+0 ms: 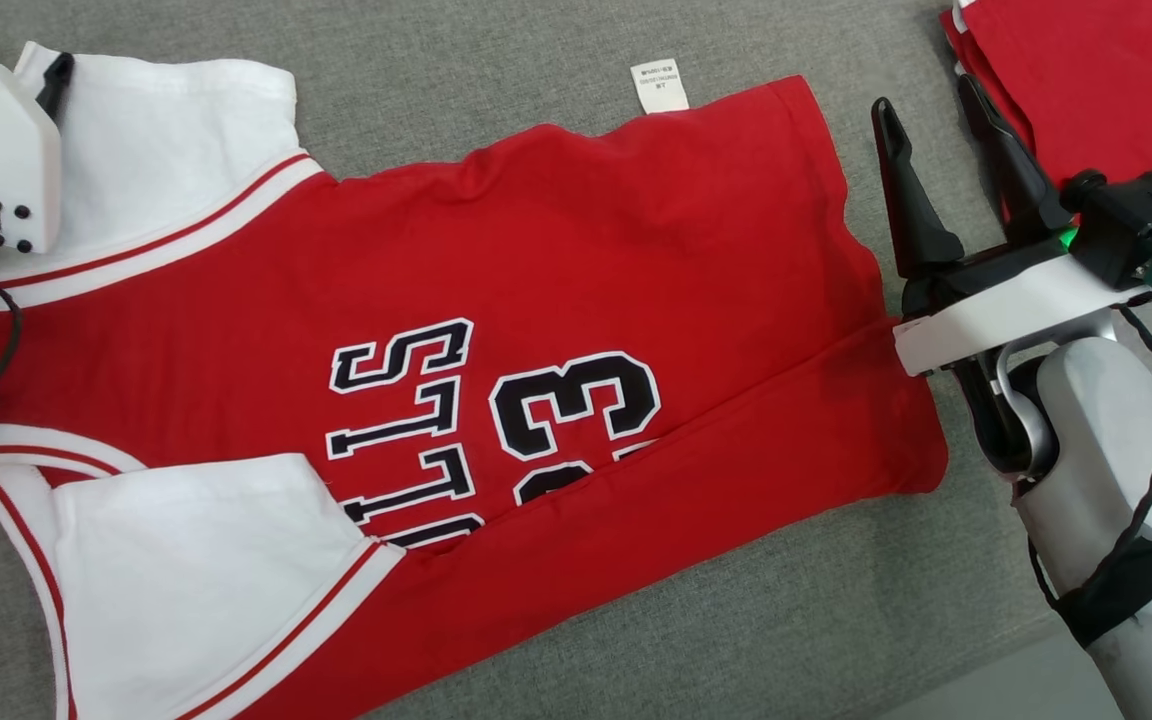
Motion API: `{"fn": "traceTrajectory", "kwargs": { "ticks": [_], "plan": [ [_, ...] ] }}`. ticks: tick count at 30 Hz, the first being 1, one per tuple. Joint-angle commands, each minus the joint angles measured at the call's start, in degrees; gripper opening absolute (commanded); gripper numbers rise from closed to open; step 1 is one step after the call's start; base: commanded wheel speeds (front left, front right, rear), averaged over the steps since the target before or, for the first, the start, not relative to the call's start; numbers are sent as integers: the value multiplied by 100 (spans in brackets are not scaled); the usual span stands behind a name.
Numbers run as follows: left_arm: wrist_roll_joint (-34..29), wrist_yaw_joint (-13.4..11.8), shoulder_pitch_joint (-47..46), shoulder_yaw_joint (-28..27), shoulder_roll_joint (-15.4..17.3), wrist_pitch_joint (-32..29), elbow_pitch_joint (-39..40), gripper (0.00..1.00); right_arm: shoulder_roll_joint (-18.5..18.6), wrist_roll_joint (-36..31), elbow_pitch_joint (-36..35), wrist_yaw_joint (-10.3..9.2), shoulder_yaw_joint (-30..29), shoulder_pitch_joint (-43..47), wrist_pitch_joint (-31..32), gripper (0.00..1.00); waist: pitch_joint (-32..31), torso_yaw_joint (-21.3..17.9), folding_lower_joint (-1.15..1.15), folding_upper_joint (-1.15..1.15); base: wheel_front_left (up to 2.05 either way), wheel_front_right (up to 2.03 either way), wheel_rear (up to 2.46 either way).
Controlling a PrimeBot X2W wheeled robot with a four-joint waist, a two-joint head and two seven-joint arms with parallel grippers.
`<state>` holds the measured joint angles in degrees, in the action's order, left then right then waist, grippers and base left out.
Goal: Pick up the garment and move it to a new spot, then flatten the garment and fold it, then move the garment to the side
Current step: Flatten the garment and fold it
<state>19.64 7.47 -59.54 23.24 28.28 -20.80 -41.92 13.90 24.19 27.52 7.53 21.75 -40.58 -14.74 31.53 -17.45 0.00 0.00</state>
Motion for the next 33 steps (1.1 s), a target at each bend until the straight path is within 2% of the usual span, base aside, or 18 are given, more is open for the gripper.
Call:
{"fn": "traceTrajectory", "kwargs": {
  "ticks": [1,5,9,10,11,12,14,17,25,26,29,33],
  "plan": [
    [68,0,-110,48,65,-39,-47,100,-17,17,26,-9,23,-73,-43,100,44,-41,0,0,0,0,0],
    [231,0,-215,298,183,-233,-217,100,-16,42,75,-9,52,-80,-51,100,90,-69,0,0,0,0,0],
    [545,1,-184,500,167,-589,-416,100,6,56,67,-9,27,-78,-54,100,91,-75,0,0,0,0,0],
    [645,5,-160,563,157,-692,-442,84,19,60,71,-9,16,-75,-55,100,82,-68,0,0,0,0,0],
    [747,6,-138,618,140,-790,-448,31,35,59,82,-9,1,-75,-55,100,70,-54,0,0,0,0,0],
    [849,5,-120,682,126,-874,-430,0,46,53,95,-9,-5,-79,-55,100,54,-39,0,0,0,0,0],
    [1089,5,-72,754,102,-959,-366,0,86,37,135,-9,-36,-98,-53,100,8,12,0,0,0,0,0],
    [1309,4,-85,761,125,-772,-260,0,117,19,197,-9,-73,-143,-52,100,-77,111,0,0,0,0,0],
    [1565,1,13,708,-204,539,118,0,410,302,508,-9,34,-205,77,100,-448,664,0,0,0,0,0],
    [1565,1,13,708,-204,539,118,0,410,302,508,-9,34,-205,77,100,-448,664,0,0,0,0,0],
    [1901,1,228,694,-433,1072,403,0,574,594,667,-9,73,-247,344,100,-566,957,0,0,0,0,0],
    [2092,1,489,797,-554,1565,702,0,867,891,807,-9,344,-346,784,100,-676,1321,0,0,0,0,0]
  ]
}}
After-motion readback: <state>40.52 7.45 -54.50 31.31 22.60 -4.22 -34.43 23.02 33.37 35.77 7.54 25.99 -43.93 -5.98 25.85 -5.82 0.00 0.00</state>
